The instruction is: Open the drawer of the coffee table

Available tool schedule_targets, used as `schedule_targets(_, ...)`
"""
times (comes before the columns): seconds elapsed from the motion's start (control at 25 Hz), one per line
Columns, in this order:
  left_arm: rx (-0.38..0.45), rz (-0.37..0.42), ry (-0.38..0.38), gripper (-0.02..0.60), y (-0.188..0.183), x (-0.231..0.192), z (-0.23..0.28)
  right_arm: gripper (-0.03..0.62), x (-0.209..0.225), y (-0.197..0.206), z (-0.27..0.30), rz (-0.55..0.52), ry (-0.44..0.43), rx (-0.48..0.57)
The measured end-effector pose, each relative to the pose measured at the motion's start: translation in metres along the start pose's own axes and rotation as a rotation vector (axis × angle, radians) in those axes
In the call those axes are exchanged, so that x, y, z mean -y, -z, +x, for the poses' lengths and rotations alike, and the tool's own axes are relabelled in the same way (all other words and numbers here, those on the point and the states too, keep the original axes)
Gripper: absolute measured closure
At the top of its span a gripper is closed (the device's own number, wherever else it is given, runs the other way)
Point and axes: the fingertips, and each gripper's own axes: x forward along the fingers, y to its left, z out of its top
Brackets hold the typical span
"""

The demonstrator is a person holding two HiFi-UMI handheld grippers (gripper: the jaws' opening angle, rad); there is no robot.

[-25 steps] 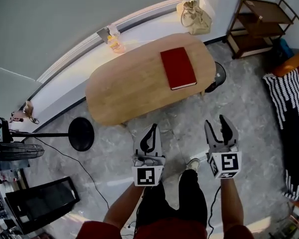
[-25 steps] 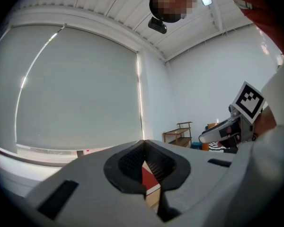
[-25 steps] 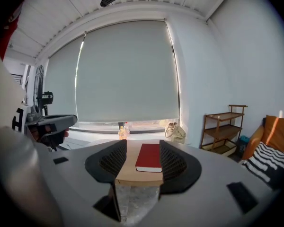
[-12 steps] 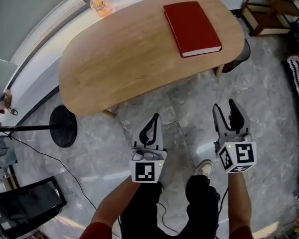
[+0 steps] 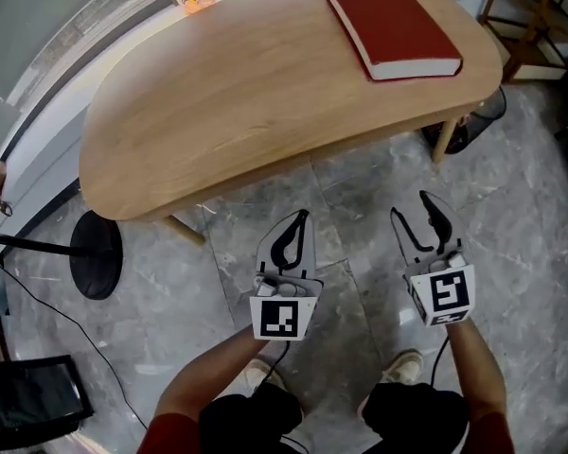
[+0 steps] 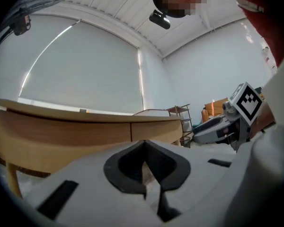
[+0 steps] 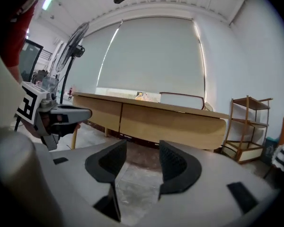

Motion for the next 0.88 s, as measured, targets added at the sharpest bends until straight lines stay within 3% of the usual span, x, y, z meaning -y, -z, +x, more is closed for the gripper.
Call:
schedule_targets(0.24, 0.018, 0.032, 0.0, 0.574, 0.026, -0.007, 0.0, 0.381, -0.013, 0.018, 0.012, 0.055, -0.002, 0.075)
schedule_targets(0.56, 0.031, 0.058, -0.008, 0.574, 0.039, -0.011, -0.002, 0.381, -0.022, 0.031, 0.02, 0.148, -0.01, 0.059)
schedule_targets(0.88, 0.027, 0.048, -0.009, 0.574, 0.046, -0.007, -0.003, 0.381, -0.022, 0.037, 0.026, 0.145, -0.023, 0.053)
